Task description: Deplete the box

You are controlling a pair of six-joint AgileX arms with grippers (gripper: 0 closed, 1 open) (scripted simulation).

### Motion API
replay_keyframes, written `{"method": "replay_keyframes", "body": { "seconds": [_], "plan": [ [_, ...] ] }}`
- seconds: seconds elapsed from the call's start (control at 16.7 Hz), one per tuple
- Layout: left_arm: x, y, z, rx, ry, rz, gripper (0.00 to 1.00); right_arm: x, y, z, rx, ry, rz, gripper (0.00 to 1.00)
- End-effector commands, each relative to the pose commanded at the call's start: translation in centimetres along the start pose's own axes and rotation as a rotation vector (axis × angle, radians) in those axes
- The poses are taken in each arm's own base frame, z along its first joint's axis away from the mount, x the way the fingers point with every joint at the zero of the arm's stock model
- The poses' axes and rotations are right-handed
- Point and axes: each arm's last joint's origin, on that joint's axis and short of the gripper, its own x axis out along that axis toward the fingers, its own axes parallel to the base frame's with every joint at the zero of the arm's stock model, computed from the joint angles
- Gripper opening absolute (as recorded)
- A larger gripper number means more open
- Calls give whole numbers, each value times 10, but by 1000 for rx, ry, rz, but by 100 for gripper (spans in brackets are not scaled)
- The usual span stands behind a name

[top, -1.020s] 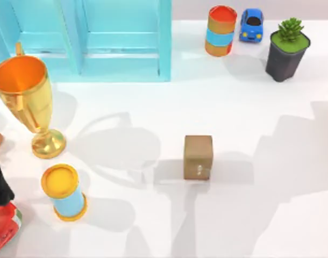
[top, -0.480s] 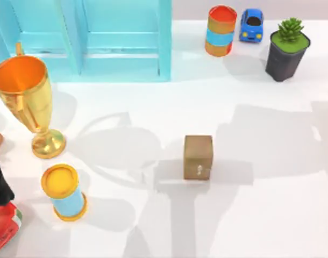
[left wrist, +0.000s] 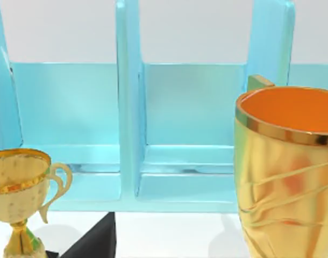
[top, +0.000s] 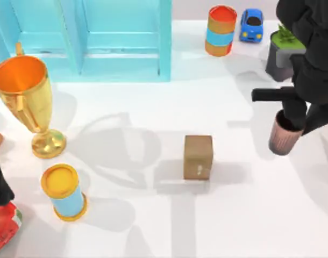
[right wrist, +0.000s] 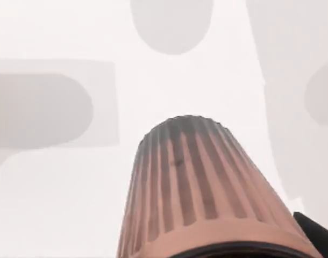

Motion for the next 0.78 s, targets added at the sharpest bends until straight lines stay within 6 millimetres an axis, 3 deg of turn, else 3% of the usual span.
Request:
{"method": "replay_keyframes", "body": {
  "seconds": [0.12,0.3,0.42,0.78],
  "plan": [
    [0,0,0,0,0,0,100,11,41,-32,1,-7,-10,0],
    [0,0,0,0,0,0,100,22,73,-70,1,-20,-16,0],
    [0,0,0,0,0,0,100,26,80,-81,2,-25,-16,0],
    [0,0,0,0,0,0,100,34,80,-82,5,-16,-21,0]
  ]
}}
